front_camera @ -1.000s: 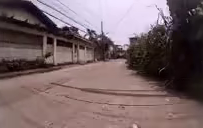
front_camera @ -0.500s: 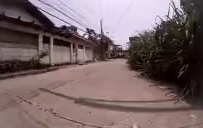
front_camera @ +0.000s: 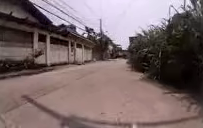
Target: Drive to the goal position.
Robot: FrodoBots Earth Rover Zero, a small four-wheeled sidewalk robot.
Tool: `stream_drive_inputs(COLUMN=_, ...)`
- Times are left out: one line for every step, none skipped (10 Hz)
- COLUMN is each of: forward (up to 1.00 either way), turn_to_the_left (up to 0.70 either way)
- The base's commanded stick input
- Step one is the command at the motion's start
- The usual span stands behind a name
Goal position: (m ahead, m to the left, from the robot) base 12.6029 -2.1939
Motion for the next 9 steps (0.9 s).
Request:
stream_drive_inputs(forward=1.00, turn_to_the_left=-0.30)
stream_drive_inputs(forward=1.00, turn_to_the_left=-0.39)
stream_drive_inputs(forward=1.00, turn_to_the_left=-0.33)
stream_drive_inputs(forward=1.00, turn_to_the_left=-0.17)
stream_drive_inputs(forward=1.00, turn_to_the_left=-0.06)
stream_drive_inputs(forward=1.00, turn_to_the_left=0.00)
stream_drive_inputs(forward=1.00, turn_to_the_left=0.01)
stream_drive_inputs(forward=1.00, turn_to_the_left=0.01)
stream_drive_inputs(forward=1.00, turn_to_the_left=0.01)
